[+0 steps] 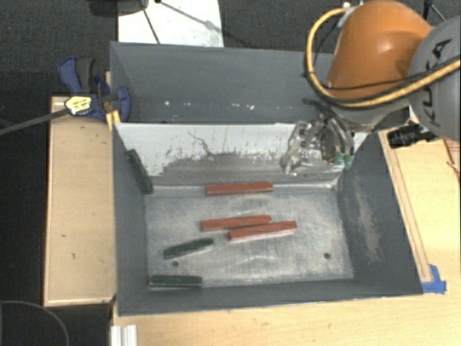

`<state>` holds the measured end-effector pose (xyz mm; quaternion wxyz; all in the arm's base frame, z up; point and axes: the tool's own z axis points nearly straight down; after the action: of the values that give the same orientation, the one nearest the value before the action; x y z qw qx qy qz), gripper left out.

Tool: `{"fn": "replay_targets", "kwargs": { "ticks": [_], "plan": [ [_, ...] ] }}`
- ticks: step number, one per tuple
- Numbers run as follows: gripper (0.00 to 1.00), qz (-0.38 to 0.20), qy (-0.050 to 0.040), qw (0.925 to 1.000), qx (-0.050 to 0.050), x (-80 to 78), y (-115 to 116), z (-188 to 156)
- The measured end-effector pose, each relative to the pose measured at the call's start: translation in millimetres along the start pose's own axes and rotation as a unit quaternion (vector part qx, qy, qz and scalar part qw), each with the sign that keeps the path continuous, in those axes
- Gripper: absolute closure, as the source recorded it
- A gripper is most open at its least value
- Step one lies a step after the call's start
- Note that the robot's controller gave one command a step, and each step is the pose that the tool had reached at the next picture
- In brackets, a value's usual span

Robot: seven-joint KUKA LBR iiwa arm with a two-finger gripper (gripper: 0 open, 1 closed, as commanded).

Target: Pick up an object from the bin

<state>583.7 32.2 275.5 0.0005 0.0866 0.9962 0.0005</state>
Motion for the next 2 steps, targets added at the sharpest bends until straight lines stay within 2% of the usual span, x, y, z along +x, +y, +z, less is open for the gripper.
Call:
{"fn": "replay_targets", "kwargs": {
  "ticks": [1, 2],
  "plan": [
    [1.00, 0.001, -0.0022, 1.0000, 0.000, -1.4, -0.5, -10.3],
    [0.00, 0.104, -0.0001, 0.9946, 0.000, 17.1, 23.2, 105.8]
  ]
}}
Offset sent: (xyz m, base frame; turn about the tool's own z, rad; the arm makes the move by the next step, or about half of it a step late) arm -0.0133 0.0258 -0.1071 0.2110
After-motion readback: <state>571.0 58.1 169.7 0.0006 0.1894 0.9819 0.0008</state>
